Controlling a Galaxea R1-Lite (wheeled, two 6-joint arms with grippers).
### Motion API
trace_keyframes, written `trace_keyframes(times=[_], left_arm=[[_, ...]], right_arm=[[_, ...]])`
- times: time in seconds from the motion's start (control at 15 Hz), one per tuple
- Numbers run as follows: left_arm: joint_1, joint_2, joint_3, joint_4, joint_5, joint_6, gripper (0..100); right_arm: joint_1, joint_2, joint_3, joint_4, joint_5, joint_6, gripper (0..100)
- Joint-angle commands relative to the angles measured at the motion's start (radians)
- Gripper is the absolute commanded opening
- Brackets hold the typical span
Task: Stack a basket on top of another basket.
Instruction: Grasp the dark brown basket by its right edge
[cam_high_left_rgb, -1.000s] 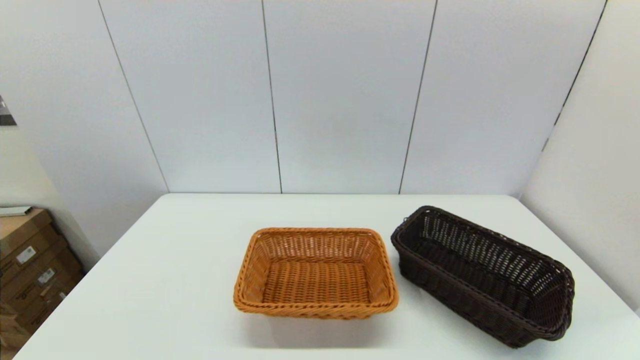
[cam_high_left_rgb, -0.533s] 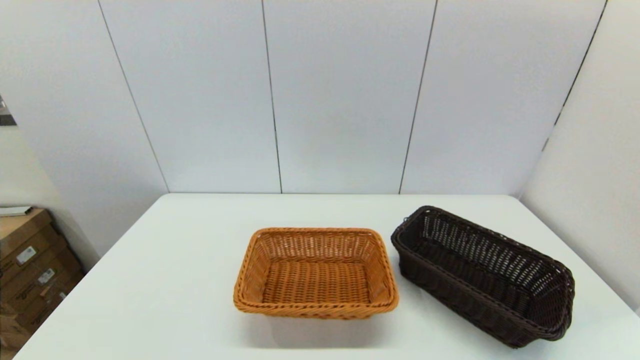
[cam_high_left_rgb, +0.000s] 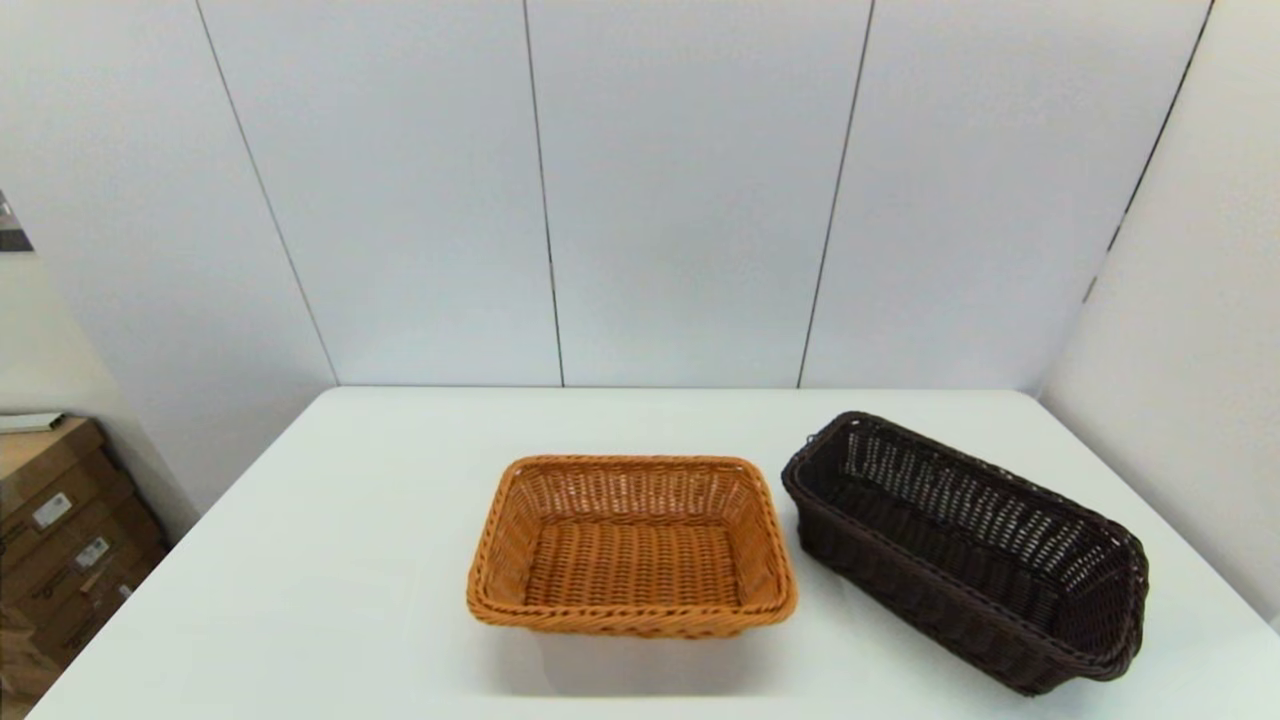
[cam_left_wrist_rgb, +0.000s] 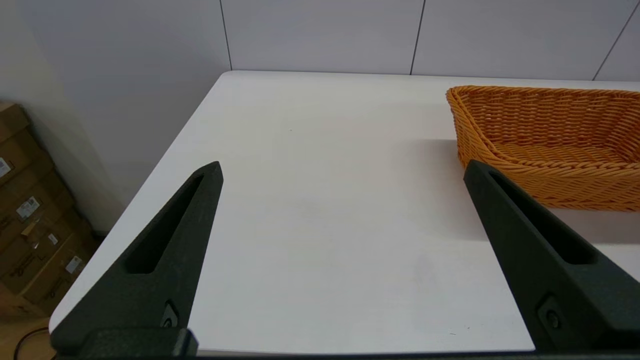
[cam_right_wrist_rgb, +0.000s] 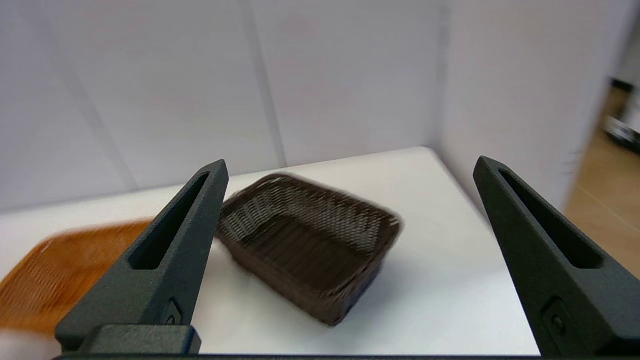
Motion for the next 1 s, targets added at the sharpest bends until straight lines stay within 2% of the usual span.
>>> trace_keyframes(times=[0.07, 0.2, 0.4, 0.53, 0.8, 1.0], left_arm=[[0.000, 0.000, 0.000, 0.000, 0.001, 0.000, 100], [0.000, 0.000, 0.000, 0.000, 0.001, 0.000, 100], [0.000, 0.000, 0.000, 0.000, 0.001, 0.000, 100], [0.000, 0.000, 0.000, 0.000, 0.001, 0.000, 100], [0.000, 0.000, 0.000, 0.000, 0.001, 0.000, 100], [0.000, 0.000, 0.000, 0.000, 0.001, 0.000, 100]], right_arm=[[-0.147, 0.483, -0.439, 0.388, -0.094, 0.110, 100], [-0.144, 0.594, -0.572, 0.581, -0.088, 0.169, 100], [-0.143, 0.716, -0.620, 0.701, -0.084, 0.246, 100], [-0.140, 0.796, -0.598, 0.725, -0.016, 0.298, 100], [-0.140, 0.946, -0.543, 0.724, 0.102, 0.363, 100], [-0.146, 1.063, -0.535, 0.701, 0.151, 0.426, 100]])
